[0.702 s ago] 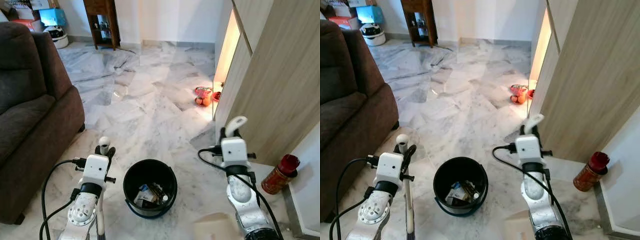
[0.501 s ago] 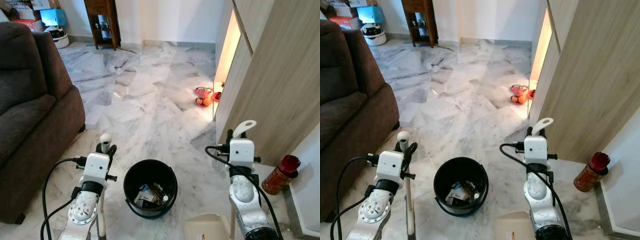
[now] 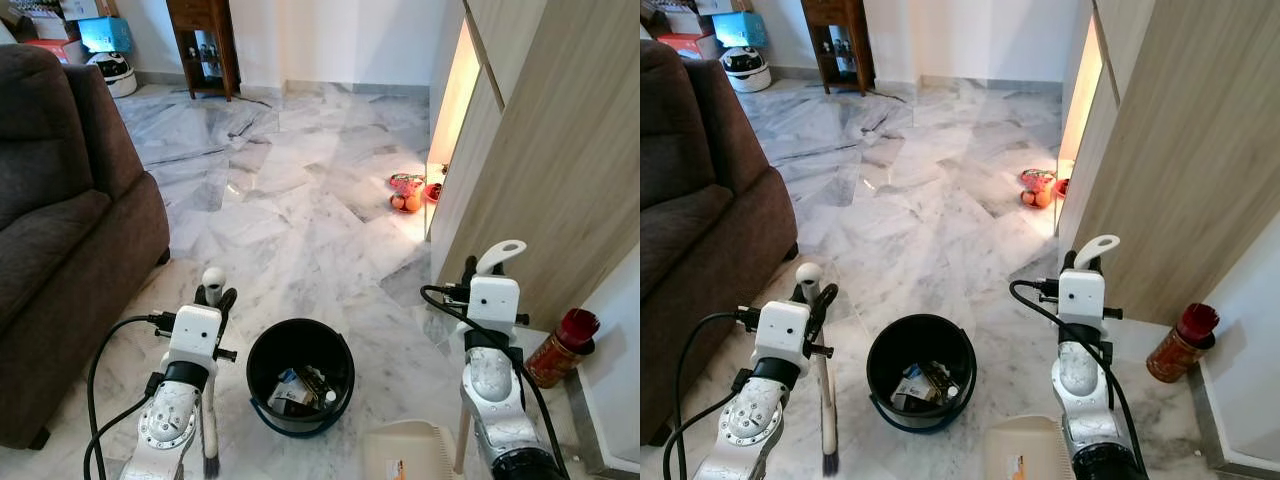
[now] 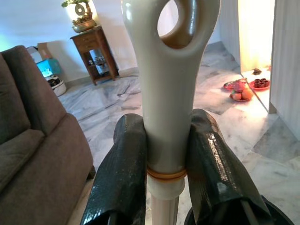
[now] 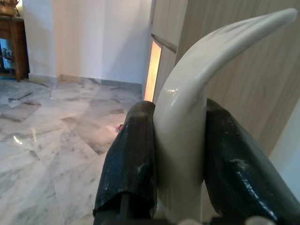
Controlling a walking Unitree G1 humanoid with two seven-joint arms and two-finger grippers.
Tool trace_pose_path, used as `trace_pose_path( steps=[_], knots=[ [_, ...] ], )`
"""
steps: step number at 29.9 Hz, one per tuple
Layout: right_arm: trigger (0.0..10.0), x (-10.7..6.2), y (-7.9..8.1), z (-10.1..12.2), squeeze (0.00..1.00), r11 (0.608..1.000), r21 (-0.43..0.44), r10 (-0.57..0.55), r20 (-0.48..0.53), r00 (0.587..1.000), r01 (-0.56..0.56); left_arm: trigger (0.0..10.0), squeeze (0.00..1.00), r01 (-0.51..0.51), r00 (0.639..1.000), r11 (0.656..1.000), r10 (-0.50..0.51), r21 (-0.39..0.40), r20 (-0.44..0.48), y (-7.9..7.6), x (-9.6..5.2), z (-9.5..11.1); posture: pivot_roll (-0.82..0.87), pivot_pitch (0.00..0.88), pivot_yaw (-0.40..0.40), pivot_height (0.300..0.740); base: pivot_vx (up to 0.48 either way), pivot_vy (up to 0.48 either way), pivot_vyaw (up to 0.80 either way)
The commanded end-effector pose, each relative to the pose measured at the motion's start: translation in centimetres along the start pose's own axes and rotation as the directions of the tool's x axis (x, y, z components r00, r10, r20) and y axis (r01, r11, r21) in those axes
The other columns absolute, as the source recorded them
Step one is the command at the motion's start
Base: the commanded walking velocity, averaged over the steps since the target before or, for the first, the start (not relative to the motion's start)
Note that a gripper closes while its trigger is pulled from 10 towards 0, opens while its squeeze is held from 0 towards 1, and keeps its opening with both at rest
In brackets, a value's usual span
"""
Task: Sweep floor
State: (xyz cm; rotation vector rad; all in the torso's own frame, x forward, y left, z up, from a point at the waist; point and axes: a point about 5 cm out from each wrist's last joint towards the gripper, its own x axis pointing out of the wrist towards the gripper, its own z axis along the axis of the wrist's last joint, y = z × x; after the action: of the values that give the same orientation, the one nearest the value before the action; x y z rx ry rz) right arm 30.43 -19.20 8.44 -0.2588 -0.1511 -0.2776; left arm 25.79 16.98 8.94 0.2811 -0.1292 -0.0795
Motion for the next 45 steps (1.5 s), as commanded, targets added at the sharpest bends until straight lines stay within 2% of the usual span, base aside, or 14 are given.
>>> trace_pose_path(
  steps=[1, 15, 19, 45],
  knots=[
    [10.0, 0.6, 0.0, 1.0, 0.00, 0.999, 0.035, -0.018, 0.043, 0.999, 0.016, 10.0, 0.00, 0.024, 0.999, 1.000, -0.024, 0.007, 0.042, -0.1, 0.3, 1.0, 0.14, 0.023, 0.043, 0.740, 0.000, 0.000, 0.00],
    [10.0, 0.2, 0.6, 0.7, 0.00, 0.998, 0.060, -0.005, 0.030, 1.000, 0.003, 10.0, 0.00, 0.023, 1.000, 0.999, -0.022, -0.025, 0.019, -0.3, 0.2, 0.5, 0.11, 0.032, 0.043, 0.740, 0.000, 0.000, 0.00],
    [10.0, 0.3, 1.1, 1.2, 0.00, 0.996, 0.083, 0.019, 0.058, 0.998, -0.024, 10.0, 0.00, 0.020, 1.000, 0.999, -0.020, -0.031, 0.001, -0.2, 0.3, 0.1, 0.11, 0.030, 0.046, 0.740, 0.000, 0.000, 0.00],
    [10.0, 0.6, 2.0, 1.5, 0.00, 0.992, 0.117, 0.030, 0.057, 0.998, -0.037, 10.0, 0.00, 0.035, 0.999, 0.999, -0.034, -0.016, 0.033, 0.2, 1.2, 0.7, 0.13, 0.022, 0.061, 0.740, 0.000, 0.000, 0.00]
  ],
)
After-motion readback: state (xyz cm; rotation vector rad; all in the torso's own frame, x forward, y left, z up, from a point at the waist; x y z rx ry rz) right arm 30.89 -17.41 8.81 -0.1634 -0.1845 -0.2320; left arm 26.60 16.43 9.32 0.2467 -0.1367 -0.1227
